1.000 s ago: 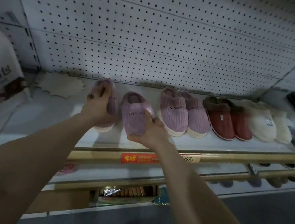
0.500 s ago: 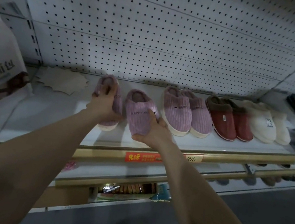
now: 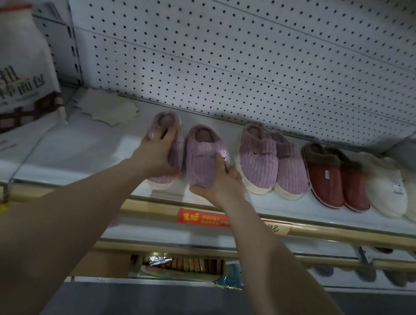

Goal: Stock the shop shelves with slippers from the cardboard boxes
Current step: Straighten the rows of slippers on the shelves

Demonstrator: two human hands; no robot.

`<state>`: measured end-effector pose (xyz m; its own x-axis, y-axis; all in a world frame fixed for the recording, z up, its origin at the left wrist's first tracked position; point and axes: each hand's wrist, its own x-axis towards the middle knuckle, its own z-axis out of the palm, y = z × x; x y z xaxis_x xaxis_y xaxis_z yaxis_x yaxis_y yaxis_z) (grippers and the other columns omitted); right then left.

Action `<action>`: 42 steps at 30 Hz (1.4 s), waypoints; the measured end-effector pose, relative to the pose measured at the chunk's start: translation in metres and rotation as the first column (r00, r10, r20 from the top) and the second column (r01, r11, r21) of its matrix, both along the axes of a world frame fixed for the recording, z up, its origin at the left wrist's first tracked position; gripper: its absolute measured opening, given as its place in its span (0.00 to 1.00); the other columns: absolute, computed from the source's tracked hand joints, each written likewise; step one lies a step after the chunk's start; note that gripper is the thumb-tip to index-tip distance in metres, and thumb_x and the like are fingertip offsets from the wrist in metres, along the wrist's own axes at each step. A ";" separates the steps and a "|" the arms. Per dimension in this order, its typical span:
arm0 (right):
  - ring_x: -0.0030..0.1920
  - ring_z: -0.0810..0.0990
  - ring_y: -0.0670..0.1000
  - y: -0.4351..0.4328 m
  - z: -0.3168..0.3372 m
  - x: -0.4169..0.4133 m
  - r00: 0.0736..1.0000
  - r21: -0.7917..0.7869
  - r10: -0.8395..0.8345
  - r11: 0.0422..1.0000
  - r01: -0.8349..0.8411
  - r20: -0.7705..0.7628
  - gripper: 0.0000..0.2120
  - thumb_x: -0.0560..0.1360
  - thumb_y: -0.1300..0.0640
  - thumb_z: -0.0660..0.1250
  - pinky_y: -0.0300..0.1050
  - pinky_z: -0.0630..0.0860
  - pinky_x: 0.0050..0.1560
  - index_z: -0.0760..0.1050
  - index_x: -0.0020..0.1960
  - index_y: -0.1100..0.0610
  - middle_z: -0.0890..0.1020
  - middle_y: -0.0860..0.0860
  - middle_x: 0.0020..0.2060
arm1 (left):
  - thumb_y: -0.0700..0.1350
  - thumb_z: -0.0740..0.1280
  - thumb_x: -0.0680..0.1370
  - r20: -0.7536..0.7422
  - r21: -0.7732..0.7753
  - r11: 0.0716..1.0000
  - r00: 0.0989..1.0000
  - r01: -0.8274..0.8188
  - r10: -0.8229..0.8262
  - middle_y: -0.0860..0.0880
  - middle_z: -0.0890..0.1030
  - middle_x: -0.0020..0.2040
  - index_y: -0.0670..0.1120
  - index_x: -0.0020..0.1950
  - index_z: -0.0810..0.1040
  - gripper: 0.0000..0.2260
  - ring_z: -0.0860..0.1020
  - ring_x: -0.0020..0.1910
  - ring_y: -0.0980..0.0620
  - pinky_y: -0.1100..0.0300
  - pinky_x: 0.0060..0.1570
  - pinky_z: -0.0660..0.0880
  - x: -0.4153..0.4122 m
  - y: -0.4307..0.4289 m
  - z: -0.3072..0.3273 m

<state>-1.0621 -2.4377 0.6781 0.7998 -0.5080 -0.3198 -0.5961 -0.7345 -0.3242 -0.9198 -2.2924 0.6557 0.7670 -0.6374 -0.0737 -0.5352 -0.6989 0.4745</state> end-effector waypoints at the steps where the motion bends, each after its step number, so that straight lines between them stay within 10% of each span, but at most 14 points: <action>1: 0.75 0.58 0.63 0.000 0.000 0.000 1.000 0.003 0.004 1.000 -0.004 -0.005 0.57 0.67 0.36 0.73 0.56 0.62 0.72 0.35 0.79 0.44 0.52 0.59 0.77 | 0.62 0.75 0.61 0.003 -0.016 1.000 1.000 -0.002 0.002 0.45 0.44 0.79 0.59 0.77 0.35 0.59 0.61 0.72 0.30 0.39 0.66 0.68 -0.004 0.001 0.001; 11: 0.78 0.51 0.61 -0.002 -0.004 -0.002 0.998 -0.018 0.070 0.997 -0.070 0.003 0.61 0.65 0.39 0.77 0.54 0.57 0.75 0.34 0.79 0.44 0.39 0.55 0.78 | 0.56 0.81 0.59 -0.022 0.076 0.996 0.999 0.042 -0.040 0.50 0.30 0.77 0.61 0.75 0.31 0.64 0.49 0.74 0.31 0.36 0.68 0.63 -0.024 0.011 0.001; 42: 0.71 0.63 0.65 -0.006 -0.016 0.055 0.992 0.027 -0.026 0.999 0.022 0.125 0.59 0.64 0.41 0.75 0.55 0.67 0.67 0.35 0.78 0.42 0.51 0.54 0.75 | 0.57 0.79 0.59 0.077 0.079 0.988 0.987 0.133 -0.139 0.46 0.38 0.79 0.57 0.77 0.36 0.62 0.56 0.74 0.31 0.43 0.69 0.65 0.033 -0.005 -0.005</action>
<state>-1.0073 -2.4439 0.6617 0.8220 -0.5205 -0.2310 -0.5671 -0.7111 -0.4157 -0.8868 -2.2970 0.6510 0.6792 -0.7311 -0.0648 -0.6624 -0.6487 0.3748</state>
